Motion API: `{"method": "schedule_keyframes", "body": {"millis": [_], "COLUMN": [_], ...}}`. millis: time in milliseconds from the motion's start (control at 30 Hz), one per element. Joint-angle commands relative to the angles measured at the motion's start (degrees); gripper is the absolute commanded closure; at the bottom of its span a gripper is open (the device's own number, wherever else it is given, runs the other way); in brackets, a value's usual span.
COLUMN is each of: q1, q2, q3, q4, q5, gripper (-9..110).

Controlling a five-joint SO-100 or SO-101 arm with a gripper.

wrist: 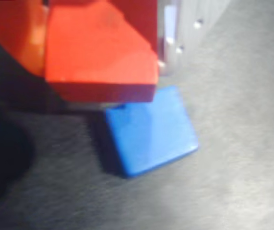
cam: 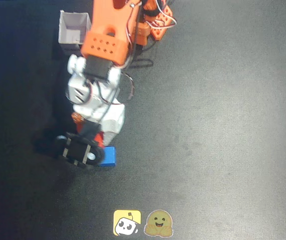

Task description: Put the red cube on top of the blue cube.

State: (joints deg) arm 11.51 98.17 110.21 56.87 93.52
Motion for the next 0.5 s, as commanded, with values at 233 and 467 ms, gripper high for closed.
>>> {"method": "schedule_keyframes", "body": {"millis": [233,467], "q1": [-2.3,-2.3], "q2": [-5.2,-8.9], "q3": [-6.2,-10.3], "q4": [-1.3,-1.1], "q5": [1.5,1.2], "gripper": [101,101]}}
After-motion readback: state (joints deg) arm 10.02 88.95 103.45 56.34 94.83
